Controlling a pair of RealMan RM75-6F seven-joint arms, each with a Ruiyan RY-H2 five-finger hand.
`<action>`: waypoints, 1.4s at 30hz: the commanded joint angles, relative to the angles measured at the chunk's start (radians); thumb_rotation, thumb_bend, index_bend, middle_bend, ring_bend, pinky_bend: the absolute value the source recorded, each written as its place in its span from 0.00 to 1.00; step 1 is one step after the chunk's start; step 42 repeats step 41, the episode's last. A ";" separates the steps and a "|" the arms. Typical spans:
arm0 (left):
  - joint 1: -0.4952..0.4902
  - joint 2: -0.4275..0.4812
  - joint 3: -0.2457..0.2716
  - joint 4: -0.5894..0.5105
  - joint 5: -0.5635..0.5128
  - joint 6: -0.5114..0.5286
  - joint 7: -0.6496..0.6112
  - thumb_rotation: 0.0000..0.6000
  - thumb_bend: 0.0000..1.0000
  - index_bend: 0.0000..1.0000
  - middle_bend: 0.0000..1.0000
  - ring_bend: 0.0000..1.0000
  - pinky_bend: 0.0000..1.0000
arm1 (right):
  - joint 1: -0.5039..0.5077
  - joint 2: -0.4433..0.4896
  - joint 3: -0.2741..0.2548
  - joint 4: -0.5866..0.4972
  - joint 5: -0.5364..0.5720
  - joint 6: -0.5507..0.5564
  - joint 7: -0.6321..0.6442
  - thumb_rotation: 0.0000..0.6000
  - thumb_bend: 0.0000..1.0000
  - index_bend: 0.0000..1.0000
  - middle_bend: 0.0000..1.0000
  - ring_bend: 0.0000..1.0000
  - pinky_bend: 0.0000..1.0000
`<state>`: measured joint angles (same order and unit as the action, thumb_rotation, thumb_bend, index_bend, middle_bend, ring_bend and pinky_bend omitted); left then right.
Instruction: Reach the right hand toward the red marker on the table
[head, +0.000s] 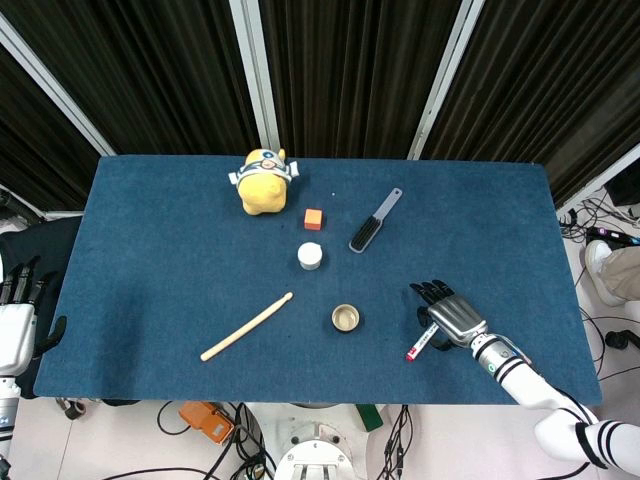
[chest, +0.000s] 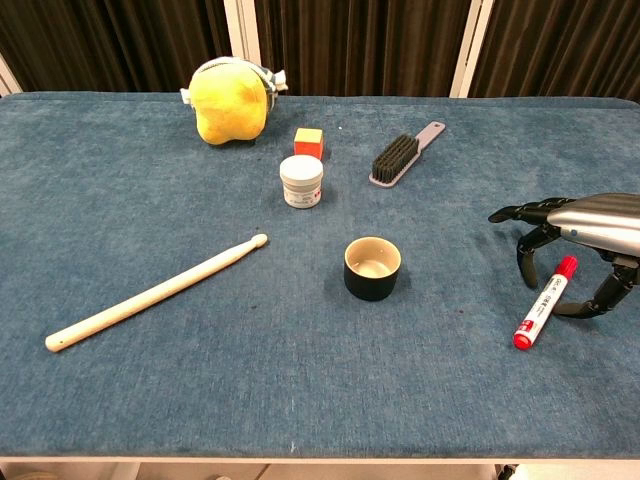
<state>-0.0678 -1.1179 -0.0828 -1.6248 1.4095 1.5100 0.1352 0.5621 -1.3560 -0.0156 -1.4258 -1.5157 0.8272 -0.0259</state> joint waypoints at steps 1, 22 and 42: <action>0.000 0.000 0.000 0.000 0.000 -0.001 0.000 1.00 0.34 0.17 0.00 0.00 0.17 | 0.004 -0.004 -0.002 0.003 -0.001 0.000 0.002 1.00 0.40 0.57 0.01 0.03 0.07; 0.001 0.001 0.001 -0.003 0.001 0.000 -0.004 1.00 0.34 0.17 0.00 0.00 0.17 | 0.036 0.069 0.092 -0.089 0.003 0.132 0.061 1.00 0.58 0.67 0.01 0.05 0.08; 0.003 0.002 0.002 -0.006 0.003 0.003 -0.001 1.00 0.34 0.17 0.00 0.00 0.17 | 0.188 0.113 0.356 -0.200 0.175 0.179 -0.013 1.00 0.58 0.69 0.01 0.05 0.12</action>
